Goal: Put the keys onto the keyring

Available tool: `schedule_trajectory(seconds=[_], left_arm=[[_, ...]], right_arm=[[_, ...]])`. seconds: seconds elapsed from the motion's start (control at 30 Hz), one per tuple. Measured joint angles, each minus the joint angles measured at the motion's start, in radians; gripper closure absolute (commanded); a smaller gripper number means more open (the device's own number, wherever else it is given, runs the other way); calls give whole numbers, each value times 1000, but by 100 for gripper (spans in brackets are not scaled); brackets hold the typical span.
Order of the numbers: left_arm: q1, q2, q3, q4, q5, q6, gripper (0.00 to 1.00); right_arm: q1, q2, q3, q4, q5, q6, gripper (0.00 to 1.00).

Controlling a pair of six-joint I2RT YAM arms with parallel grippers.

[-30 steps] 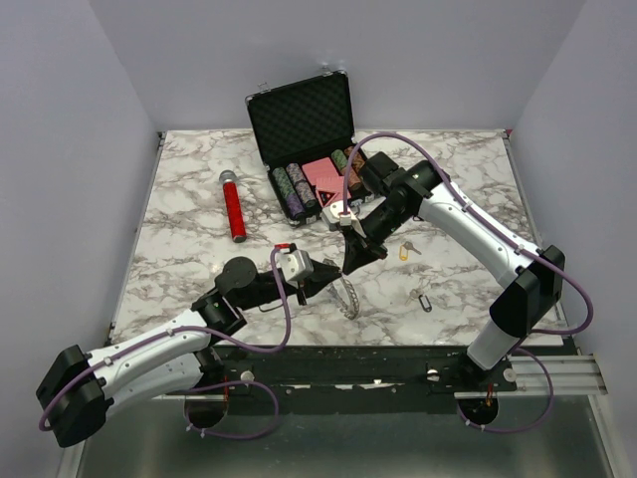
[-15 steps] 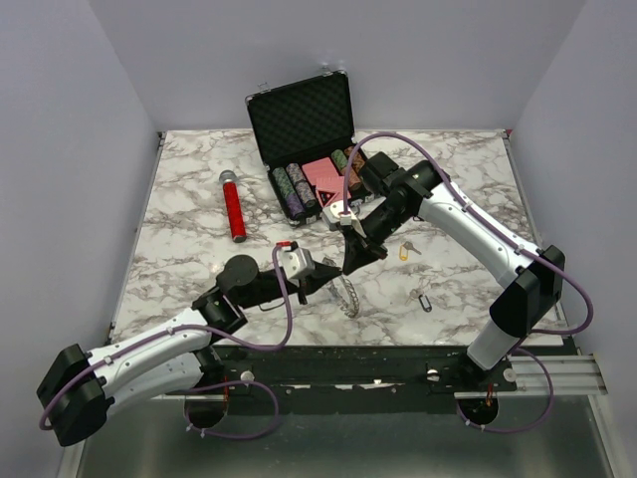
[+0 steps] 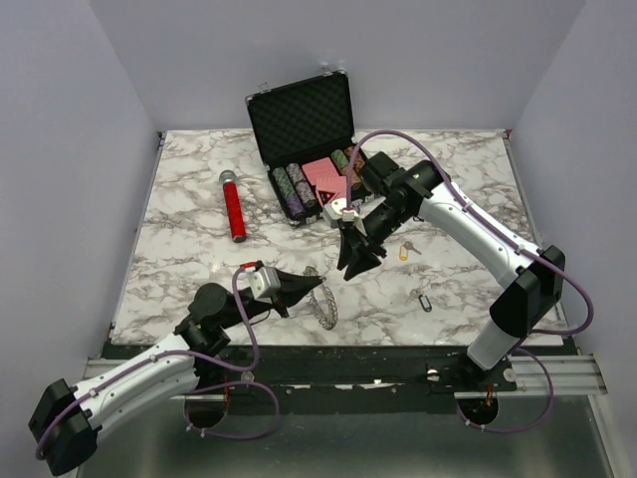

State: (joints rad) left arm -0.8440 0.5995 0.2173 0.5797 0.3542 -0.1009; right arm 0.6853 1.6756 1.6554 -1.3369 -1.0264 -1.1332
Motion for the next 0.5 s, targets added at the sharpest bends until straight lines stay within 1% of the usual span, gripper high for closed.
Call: schedule_trajectory(seconds=[0.17,0.3,0.5], left_arm=[[39,-39,-58,100,60,-53,100],[77,-32,-77,174,152,-117,100],[123,-5,-85,285,190,-208,100]], right_arm=[[0,0,-12,0,-77,-51,59],[0,0,-25,0,-133,-76,59],[0,4,-25,0,-216,-84,59]])
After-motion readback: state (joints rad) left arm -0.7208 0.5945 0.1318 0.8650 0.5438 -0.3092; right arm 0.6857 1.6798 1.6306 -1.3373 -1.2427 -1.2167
